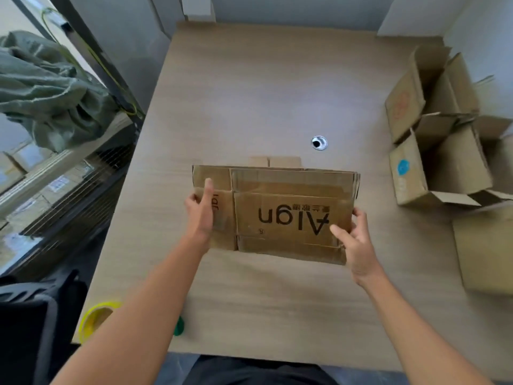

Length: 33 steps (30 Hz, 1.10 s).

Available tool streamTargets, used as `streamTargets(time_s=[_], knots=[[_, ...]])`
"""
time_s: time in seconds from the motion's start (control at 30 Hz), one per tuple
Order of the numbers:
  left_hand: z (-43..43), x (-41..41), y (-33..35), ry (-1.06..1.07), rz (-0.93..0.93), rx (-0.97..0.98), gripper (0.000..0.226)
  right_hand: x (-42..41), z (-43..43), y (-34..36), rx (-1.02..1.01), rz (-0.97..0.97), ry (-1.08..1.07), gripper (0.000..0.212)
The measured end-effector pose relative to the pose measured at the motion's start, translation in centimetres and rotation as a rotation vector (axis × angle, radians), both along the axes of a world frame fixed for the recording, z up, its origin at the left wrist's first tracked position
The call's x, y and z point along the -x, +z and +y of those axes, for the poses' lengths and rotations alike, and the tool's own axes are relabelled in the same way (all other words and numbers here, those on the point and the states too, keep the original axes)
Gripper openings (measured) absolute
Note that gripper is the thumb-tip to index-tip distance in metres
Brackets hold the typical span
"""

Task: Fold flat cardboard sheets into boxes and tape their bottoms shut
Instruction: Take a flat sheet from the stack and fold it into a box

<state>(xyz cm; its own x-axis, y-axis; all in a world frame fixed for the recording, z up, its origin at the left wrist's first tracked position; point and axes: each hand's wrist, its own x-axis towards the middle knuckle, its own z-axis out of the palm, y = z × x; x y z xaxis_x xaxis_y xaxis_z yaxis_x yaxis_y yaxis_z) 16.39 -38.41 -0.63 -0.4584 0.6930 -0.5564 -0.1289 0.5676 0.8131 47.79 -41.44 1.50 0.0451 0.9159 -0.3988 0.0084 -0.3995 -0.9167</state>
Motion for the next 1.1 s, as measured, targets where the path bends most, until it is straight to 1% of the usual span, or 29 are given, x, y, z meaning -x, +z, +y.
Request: streamTargets(time_s=[0.03,0.07,0.1,0.13,0.17,0.2,0.27,0.3,0.33,0.37,0.43,0.47,0.53,0.57,0.63,0.73,0.83,0.9,0.97,1.0,1.03,1.1], knots=[[-1.1,-0.5,0.8,0.052,-0.061,-0.007,0.09,-0.5,-0.8,0.4,-0.03,0.008,-0.001,0.041],[-2.3,-0.9,1.4,0.068,-0.137,-0.008,0.097,-0.8,-1.7,0.9,-0.047,0.021,0.007,0.037],[-3.4,-1.2,1.7,0.048,-0.212,-0.008,0.105,-0.9,-2.5,1.4,-0.048,0.031,0.01,0.03],[-4.7,-1.9,2.5,0.0,-0.279,-0.019,0.106,-0.9,-3.3,1.9,-0.035,0.032,0.011,0.022],[-5.9,-2.4,3.0,-0.063,-0.333,-0.05,0.098,-0.8,-4.0,2.3,-0.024,0.034,0.01,0.019],[-7.2,-3.1,3.3,-0.126,-0.353,-0.081,0.087,-0.9,-4.8,2.5,-0.009,0.026,0.001,0.027],[-9.4,-4.0,3.1,-0.167,-0.336,-0.117,0.073,-1.6,-6.0,2.6,0.011,0.042,-0.031,0.057],[-10.2,-4.1,2.7,-0.157,-0.321,-0.131,0.069,-2.2,-6.3,2.7,0.026,0.064,-0.053,0.064],[-11.1,-4.3,2.8,-0.15,-0.301,-0.145,0.068,-2.7,-6.6,2.9,0.047,0.08,-0.059,0.065],[-11.9,-4.2,2.7,-0.165,-0.283,-0.147,0.067,-3.3,-6.8,2.9,0.069,0.083,-0.035,0.062],[-13.4,-4.2,2.4,-0.237,-0.278,-0.125,0.066,-4.2,-7.6,3.1,0.097,0.075,0.086,0.048],[-14.2,-4.3,2.5,-0.273,-0.282,-0.117,0.064,-4.7,-8.0,3.0,0.104,0.08,0.156,0.046],[-15.2,-4.5,2.5,-0.332,-0.293,-0.13,0.06,-5.4,-8.9,2.9,0.112,0.084,0.244,0.052],[-15.6,-4.7,2.4,-0.347,-0.289,-0.142,0.062,-5.7,-9.2,2.8,0.104,0.08,0.256,0.055],[-15.9,-4.9,2.0,-0.365,-0.261,-0.174,0.068,-6.0,-9.6,2.5,0.061,0.121,0.226,0.064],[-16.1,-5.6,2.2,-0.339,-0.272,-0.228,0.072,-5.8,-9.9,1.8,-0.035,0.221,0.171,0.076],[-15.7,-5.6,2.8,-0.347,-0.273,-0.21,0.084,-5.4,-9.9,1.4,-0.109,0.209,0.132,0.081],[-15.0,-5.5,3.5,-0.373,-0.274,-0.183,0.091,-5.4,-9.5,1.5,-0.124,0.21,0.143,0.079],[-14.3,-5.3,3.5,-0.376,-0.293,-0.17,0.084,-5.2,-8.7,1.7,-0.144,0.179,0.14,0.075],[-14.0,-5.3,3.4,-0.34,-0.327,-0.17,0.075,-4.9,-8.5,1.7,-0.155,0.147,0.115,0.07],[-13.7,-5.3,3.2,-0.278,-0.387,-0.17,0.063,-4.7,-8.3,1.4,-0.174,0.126,0.071,0.061],[-13.4,-5.4,2.9,-0.161,-0.554,-0.181,0.041,-3.9,-8.3,0.6,-0.203,0.04,-0.027,0.035]])
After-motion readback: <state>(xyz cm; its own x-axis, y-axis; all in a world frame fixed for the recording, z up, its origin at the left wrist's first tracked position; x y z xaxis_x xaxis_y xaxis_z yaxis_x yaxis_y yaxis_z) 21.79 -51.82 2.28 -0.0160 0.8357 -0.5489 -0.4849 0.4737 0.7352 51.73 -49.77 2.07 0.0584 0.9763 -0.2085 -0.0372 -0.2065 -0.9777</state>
